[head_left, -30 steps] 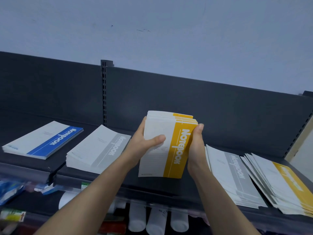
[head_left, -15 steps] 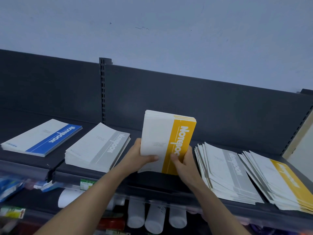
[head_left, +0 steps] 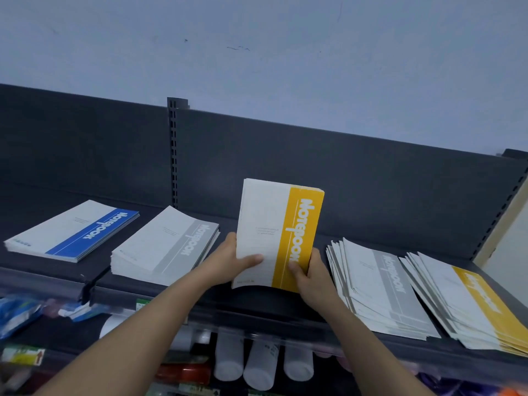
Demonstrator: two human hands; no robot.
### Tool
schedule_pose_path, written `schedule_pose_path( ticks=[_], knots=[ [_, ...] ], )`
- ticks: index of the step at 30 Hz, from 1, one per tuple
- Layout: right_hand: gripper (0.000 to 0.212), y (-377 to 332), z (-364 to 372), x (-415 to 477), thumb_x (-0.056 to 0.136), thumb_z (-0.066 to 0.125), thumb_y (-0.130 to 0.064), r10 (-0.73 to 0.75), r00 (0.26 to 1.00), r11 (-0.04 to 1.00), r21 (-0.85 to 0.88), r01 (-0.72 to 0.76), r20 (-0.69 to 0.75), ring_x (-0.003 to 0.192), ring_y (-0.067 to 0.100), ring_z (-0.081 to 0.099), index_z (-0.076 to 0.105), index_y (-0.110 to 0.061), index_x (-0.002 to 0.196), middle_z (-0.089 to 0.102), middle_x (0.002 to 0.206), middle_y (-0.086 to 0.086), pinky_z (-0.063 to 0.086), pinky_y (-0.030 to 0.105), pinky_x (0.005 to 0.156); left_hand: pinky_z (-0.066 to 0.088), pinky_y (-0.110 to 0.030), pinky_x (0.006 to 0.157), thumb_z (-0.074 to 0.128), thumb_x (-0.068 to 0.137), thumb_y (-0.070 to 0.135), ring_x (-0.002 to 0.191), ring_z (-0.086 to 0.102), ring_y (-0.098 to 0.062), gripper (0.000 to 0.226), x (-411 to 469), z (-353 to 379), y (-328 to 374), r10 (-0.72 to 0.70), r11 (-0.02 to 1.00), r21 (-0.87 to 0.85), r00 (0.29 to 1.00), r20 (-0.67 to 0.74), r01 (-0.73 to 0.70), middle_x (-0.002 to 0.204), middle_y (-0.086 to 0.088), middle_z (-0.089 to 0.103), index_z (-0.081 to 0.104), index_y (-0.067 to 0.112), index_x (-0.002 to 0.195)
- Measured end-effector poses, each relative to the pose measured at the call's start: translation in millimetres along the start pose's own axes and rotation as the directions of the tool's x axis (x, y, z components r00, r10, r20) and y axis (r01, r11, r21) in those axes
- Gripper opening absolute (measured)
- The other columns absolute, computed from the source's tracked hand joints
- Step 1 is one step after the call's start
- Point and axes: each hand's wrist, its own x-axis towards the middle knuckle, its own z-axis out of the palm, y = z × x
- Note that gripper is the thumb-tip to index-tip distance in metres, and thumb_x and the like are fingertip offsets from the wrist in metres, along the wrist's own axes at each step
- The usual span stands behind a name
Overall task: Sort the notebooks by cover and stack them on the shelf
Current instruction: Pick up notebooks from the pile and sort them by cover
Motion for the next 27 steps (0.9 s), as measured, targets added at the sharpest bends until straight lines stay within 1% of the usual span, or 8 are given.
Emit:
schedule_pose_path(
  ticks=[2,5,8,11,14,18,21,27],
  knots=[
    [0.02,-5,-2,1,0.096,0.056,-0.027,0.022,1.0,1.0,0.02,-0.022,0.004,0.094,0.016,0.058,0.045,-0.018,0.109,0.059,0.103,-0.004,0.045,0.027,0.073,0.051,-0.041,0.096,0.059,0.052,0.088,0.114,0.057,-0.008,0.099,-2,-3,7,-0.053,0.997,-0.055,0.998,-0.031,0.051,0.128,0.015,0.056,0.046,0.031,0.133],
    [0.022,-12,-3,4,0.095,0.056,-0.032,0.108,0.994,0.992,0.065,-0.11,0.034,0.097,0.016,0.058,0.048,-0.019,0.111,0.059,0.106,-0.003,0.046,0.029,0.079,0.051,-0.041,0.095,0.051,0.061,0.084,0.108,0.06,-0.013,0.09,-7,-6,23,-0.124,0.989,-0.092,0.987,-0.099,0.114,0.123,0.009,0.062,0.054,0.024,0.128],
    [0.023,-12,-2,8,0.095,0.057,-0.032,0.217,0.972,0.968,0.109,-0.227,0.095,0.102,0.021,0.06,0.053,-0.016,0.111,0.062,0.114,0.002,0.05,0.035,0.086,0.047,-0.037,0.093,0.039,0.086,0.073,0.109,0.057,-0.019,0.075,-10,-5,31,-0.214,0.976,0.001,0.966,-0.144,0.216,0.122,-0.001,0.061,0.054,0.012,0.127],
    [0.031,-8,-1,9,0.095,0.057,-0.034,0.306,0.939,0.941,0.097,-0.323,0.156,0.104,0.023,0.061,0.054,-0.011,0.115,0.062,0.118,0.006,0.051,0.037,0.087,0.044,-0.034,0.084,0.029,0.095,0.063,0.104,0.057,-0.022,0.067,-11,-1,32,-0.252,0.957,0.109,0.958,-0.135,0.268,0.115,-0.006,0.061,0.058,0.007,0.116],
    [0.034,-7,1,8,0.095,0.056,-0.034,0.364,0.917,0.926,0.04,-0.374,0.162,0.103,0.024,0.058,0.05,-0.008,0.115,0.06,0.116,0.007,0.048,0.034,0.083,0.044,-0.034,0.079,0.03,0.098,0.053,0.095,0.058,-0.022,0.055,-11,-1,29,-0.303,0.946,0.095,0.949,-0.084,0.311,0.105,-0.007,0.062,0.06,0.007,0.105],
    [0.026,-10,3,7,0.097,0.054,-0.033,0.384,0.907,0.92,0.014,-0.392,0.174,0.099,0.022,0.055,0.045,-0.011,0.105,0.055,0.109,0.004,0.046,0.032,0.081,0.042,-0.032,0.072,0.039,0.091,0.035,0.095,0.061,-0.026,0.037,-9,-3,26,-0.366,0.93,0.039,0.931,-0.005,0.365,0.108,-0.011,0.064,0.059,0.007,0.106],
    [0.025,-13,3,7,0.096,0.055,-0.034,0.379,0.91,0.925,-0.044,-0.377,0.166,0.096,0.021,0.055,0.046,-0.011,0.101,0.057,0.107,0.005,0.046,0.032,0.077,0.044,-0.032,0.076,0.038,0.094,0.03,0.102,0.059,-0.027,0.036,-9,-1,31,-0.385,0.916,0.119,0.923,-0.007,0.383,0.113,-0.011,0.061,0.058,0.005,0.112],
    [0.026,-19,6,10,0.093,0.058,-0.038,0.365,0.92,0.912,-0.25,-0.324,0.14,0.098,0.026,0.059,0.049,-0.014,0.088,0.061,0.109,0.008,0.051,0.037,0.084,0.04,-0.028,0.076,0.034,0.098,0.027,0.093,0.051,-0.023,0.035,-8,-3,39,-0.392,0.873,0.304,0.92,-0.028,0.381,0.105,-0.007,0.054,0.053,0.003,0.116]
  ],
)
